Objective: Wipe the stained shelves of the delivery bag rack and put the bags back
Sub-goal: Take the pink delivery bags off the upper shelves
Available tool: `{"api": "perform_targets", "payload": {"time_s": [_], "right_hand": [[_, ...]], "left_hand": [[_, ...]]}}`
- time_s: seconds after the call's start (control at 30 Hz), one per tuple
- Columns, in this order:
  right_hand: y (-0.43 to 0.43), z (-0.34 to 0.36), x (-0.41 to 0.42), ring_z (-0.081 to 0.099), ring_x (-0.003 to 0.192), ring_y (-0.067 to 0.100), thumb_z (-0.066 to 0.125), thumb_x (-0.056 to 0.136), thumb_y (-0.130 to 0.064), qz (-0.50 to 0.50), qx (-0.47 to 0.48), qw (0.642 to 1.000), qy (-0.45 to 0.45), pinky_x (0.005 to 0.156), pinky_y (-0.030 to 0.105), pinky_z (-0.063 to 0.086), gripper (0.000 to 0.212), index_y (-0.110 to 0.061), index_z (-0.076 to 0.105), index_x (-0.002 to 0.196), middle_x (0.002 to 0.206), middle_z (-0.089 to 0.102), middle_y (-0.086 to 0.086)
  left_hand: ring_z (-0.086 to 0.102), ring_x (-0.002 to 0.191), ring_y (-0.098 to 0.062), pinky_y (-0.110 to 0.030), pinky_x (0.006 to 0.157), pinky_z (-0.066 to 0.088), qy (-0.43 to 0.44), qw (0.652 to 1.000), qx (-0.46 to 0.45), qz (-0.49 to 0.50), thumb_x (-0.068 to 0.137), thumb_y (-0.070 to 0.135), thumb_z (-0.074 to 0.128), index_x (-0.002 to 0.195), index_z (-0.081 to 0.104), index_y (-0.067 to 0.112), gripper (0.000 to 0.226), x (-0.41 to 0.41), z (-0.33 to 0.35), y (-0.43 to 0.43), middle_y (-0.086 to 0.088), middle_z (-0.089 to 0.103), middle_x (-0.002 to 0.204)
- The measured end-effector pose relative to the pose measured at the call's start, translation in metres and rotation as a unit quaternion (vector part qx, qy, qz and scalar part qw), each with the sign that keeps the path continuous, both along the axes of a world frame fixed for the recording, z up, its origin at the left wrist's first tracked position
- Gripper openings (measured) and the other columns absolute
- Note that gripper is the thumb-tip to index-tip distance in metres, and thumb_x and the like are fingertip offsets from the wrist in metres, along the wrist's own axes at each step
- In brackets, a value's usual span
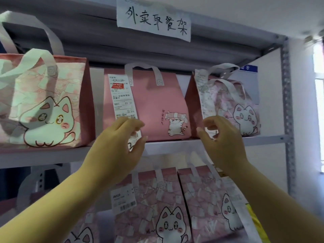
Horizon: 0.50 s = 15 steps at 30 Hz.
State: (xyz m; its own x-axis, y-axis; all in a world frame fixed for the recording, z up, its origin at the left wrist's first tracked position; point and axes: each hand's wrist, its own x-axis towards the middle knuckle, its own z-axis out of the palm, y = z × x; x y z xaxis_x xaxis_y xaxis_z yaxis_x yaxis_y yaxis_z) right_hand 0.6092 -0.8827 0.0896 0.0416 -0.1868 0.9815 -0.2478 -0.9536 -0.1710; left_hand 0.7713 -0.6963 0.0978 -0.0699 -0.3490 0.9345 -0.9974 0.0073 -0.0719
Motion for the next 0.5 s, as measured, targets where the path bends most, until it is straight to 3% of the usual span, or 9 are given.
{"api": "perform_targets", "payload": {"time_s": [0.17, 0.33, 0.5], "right_hand": [[-0.024, -0.012, -0.03, 0.058, 0.081, 0.015, 0.067, 0.082, -0.018, -0.03, 0.034, 0.999, 0.013, 0.068, 0.034, 0.051, 0.016, -0.011, 0.063, 0.096, 0.09, 0.062, -0.002], [-0.07, -0.011, -0.06, 0.054, 0.082, 0.015, 0.066, 0.083, -0.02, -0.062, 0.05, 0.997, 0.007, 0.069, 0.026, 0.041, 0.021, -0.009, 0.062, 0.101, 0.094, 0.061, 0.001], [-0.132, -0.004, -0.083, 0.05, 0.108, 0.026, 0.066, 0.083, -0.023, -0.072, 0.072, 0.995, 0.014, 0.087, 0.036, 0.043, 0.039, -0.01, 0.055, 0.118, 0.116, 0.056, 0.008]], "left_hand": [[0.06, 0.077, -0.015, -0.021, 0.066, 0.046, -0.008, 0.999, 0.022, -0.026, 0.079, 0.013, 0.069, 0.104, 0.064, 0.006, 0.027, -0.022, -0.007, -0.028, -0.003, 0.065, 0.09], [0.061, 0.084, -0.017, -0.027, 0.071, 0.049, -0.01, 0.999, 0.025, -0.025, 0.083, 0.016, 0.066, 0.11, 0.062, 0.006, 0.03, -0.045, -0.006, -0.072, -0.003, 0.065, 0.096], [0.059, 0.093, -0.028, -0.025, 0.082, 0.039, -0.003, 1.0, -0.002, 0.006, 0.083, 0.015, 0.066, 0.107, 0.062, 0.002, 0.027, -0.066, -0.003, -0.128, -0.01, 0.065, 0.101]]}}
